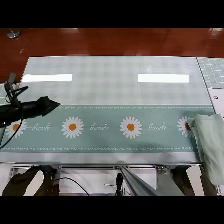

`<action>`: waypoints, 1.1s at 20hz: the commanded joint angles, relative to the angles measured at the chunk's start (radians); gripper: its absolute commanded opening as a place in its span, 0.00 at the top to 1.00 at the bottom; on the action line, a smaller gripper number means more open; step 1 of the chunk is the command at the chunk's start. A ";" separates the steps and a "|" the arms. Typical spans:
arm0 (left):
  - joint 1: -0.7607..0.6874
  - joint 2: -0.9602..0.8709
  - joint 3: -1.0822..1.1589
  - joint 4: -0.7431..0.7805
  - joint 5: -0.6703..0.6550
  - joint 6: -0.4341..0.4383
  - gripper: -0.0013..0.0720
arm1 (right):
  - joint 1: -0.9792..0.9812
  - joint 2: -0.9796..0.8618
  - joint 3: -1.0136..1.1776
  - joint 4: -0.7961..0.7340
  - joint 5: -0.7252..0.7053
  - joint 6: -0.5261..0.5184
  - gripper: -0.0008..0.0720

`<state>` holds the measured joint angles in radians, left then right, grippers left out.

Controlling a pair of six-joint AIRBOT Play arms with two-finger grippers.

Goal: Fold the shirts.

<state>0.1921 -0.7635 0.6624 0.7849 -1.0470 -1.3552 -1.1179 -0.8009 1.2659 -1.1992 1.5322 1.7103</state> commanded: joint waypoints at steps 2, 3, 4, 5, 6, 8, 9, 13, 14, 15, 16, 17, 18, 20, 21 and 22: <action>-0.026 -0.165 0.303 -0.045 -0.055 0.039 0.93 | 0.214 -0.111 0.008 0.786 -0.390 -0.275 0.97; -0.055 -0.220 0.414 -0.055 -0.064 0.038 0.93 | 0.359 -0.136 0.016 0.779 -0.423 -0.352 0.97; -0.106 -0.281 0.533 -0.050 -0.064 0.039 0.93 | 0.541 -0.166 0.023 0.691 -0.451 -0.399 0.97; -0.158 -0.333 0.633 -0.040 -0.056 0.039 0.93 | 0.718 -0.197 0.022 0.546 -0.479 -0.397 0.97; -0.216 -0.376 0.718 -0.009 -0.044 0.039 0.93 | 0.903 -0.241 0.022 0.330 -0.510 -0.375 0.97; -0.334 -0.406 0.758 0.161 0.034 0.021 0.93 | 1.169 -0.346 0.022 -0.141 -0.524 -0.191 0.97; -0.388 -0.415 0.725 0.317 0.053 -0.073 0.93 | 1.249 -0.397 0.022 -0.330 -0.494 -0.106 0.97; -0.452 -0.486 0.544 0.659 0.025 -0.355 0.93 | 1.325 -0.583 0.022 -0.518 -0.288 0.051 0.97; -0.441 -0.502 0.538 0.658 0.006 -0.360 0.93 | 1.324 -0.615 0.022 -0.518 -0.265 0.052 0.97; -0.431 -0.512 0.539 0.659 -0.009 -0.360 0.93 | 1.324 -0.636 0.022 -0.518 -0.261 0.054 0.97; -0.420 -0.513 0.539 0.659 -0.012 -0.360 0.93 | 1.324 -0.642 0.022 -0.520 -0.270 0.056 0.97; -0.411 -0.511 0.539 0.660 -0.013 -0.360 0.93 | 1.324 -0.642 0.022 -0.512 -0.272 0.069 0.97; -0.407 -0.512 0.539 0.659 -0.010 -0.360 0.93 | 1.324 -0.640 0.022 -0.510 -0.272 0.068 0.97; -0.406 -0.517 0.539 0.659 -0.008 -0.360 0.93 | 1.324 -0.640 0.022 -0.511 -0.274 0.068 0.97; -0.408 -0.519 0.539 0.659 -0.008 -0.360 0.93 | 1.324 -0.640 0.022 -0.512 -0.274 0.068 0.97; -0.409 -0.521 0.539 0.659 -0.008 -0.360 0.93 | 1.324 -0.640 0.022 -0.512 -0.274 0.068 0.97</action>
<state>-0.2176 -1.2751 1.2053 1.4220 -1.0512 -1.7004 0.1997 -1.4303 1.2873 -1.6936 1.2484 1.7664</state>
